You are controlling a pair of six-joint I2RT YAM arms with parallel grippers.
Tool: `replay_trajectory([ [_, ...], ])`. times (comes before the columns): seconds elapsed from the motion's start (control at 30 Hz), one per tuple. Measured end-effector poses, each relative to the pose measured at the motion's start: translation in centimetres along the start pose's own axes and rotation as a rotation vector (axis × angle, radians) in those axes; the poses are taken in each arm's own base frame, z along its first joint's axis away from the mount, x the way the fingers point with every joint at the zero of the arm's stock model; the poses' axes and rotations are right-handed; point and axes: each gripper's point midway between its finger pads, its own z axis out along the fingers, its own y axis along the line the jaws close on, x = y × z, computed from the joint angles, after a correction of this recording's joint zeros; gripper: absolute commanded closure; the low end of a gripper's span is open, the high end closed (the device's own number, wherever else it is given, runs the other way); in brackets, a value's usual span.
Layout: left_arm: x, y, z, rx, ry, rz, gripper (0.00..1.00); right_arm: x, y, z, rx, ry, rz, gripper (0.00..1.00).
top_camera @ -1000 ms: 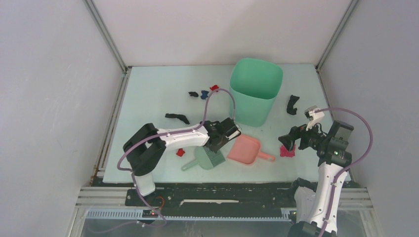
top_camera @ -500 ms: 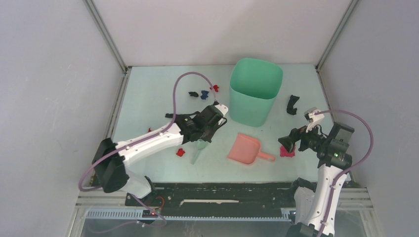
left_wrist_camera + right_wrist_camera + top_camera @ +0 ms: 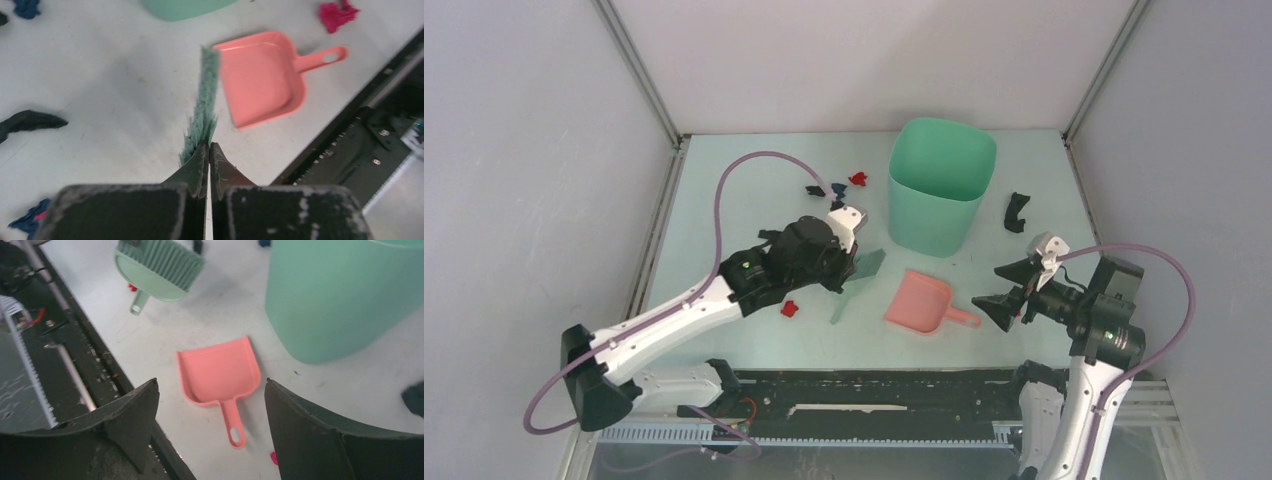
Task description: Sweep away the paper scraps from the table
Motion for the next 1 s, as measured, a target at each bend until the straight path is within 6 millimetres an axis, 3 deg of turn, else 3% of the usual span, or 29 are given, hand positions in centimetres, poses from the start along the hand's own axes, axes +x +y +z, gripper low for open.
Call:
replay_trajectory([
  [0.17, -1.3, -2.3, -2.1, 0.151, -0.092, 0.005, 1.0, -1.2, 2.7, 1.1, -0.181, 0.003, -0.013, 0.12],
  [0.4, -2.8, -6.2, -4.0, 0.342, -0.15, 0.064, 1.0, -1.1, 7.7, 3.1, -0.462, 0.084, 0.005, 0.02],
  [0.67, -6.3, -8.6, -6.9, 0.458, -0.242, 0.086, 1.0, -0.9, 6.5, 6.1, -0.435, 0.138, 0.084, 0.0],
  [0.8, -7.5, -9.5, -8.1, 0.507, -0.284, 0.09, 1.0, -1.0, 7.0, 7.3, -0.471, 0.144, 0.093, 0.01],
  [0.9, -8.0, -10.0, -8.6, 0.534, -0.302, 0.075, 1.0, -1.7, 7.4, 7.9, -0.513, 0.127, 0.108, 0.08],
  [1.0, -8.9, -10.4, -9.1, 0.557, -0.336, 0.054, 1.0, -2.6, 8.0, 8.2, -0.568, 0.099, 0.135, 0.26],
])
